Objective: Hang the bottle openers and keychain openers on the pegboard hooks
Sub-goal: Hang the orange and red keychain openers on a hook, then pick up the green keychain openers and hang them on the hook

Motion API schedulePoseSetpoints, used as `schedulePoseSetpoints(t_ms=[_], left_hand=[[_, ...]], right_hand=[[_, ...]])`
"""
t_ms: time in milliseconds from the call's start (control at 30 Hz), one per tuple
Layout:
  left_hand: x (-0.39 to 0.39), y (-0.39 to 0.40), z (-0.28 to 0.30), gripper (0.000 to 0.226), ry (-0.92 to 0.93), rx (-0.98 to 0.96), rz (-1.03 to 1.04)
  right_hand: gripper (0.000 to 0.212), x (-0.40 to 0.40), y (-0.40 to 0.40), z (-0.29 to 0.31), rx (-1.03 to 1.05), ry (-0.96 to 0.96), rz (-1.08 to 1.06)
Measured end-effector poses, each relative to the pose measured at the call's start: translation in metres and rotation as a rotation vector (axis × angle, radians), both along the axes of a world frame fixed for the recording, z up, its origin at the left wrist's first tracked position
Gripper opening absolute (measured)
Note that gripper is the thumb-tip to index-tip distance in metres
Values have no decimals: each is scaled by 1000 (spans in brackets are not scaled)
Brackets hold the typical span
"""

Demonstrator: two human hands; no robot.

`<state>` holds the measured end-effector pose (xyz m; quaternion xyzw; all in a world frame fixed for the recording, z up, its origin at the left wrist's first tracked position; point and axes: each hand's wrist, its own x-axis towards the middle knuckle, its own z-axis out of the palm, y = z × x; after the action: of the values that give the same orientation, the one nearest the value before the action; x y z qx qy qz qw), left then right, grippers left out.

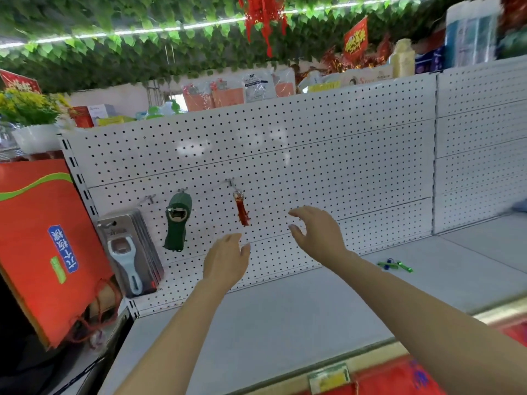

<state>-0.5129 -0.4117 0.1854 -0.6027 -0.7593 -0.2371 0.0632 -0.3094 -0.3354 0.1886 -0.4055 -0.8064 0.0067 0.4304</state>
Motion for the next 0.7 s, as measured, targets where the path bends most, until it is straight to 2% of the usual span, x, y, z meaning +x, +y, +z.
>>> schedulePoseSetpoints(t_ms=[133, 400, 700], left_hand=[[39, 14, -19, 48, -11, -62, -90], [153, 69, -47, 47, -8, -169, -185], [244, 126, -128, 43, -23, -350, -234]], right_hand=[[34, 56, 8, -12, 27, -68, -72], [32, 187, 34, -45, -61, -99, -202], [32, 294, 80, -110, -170, -160, -273]])
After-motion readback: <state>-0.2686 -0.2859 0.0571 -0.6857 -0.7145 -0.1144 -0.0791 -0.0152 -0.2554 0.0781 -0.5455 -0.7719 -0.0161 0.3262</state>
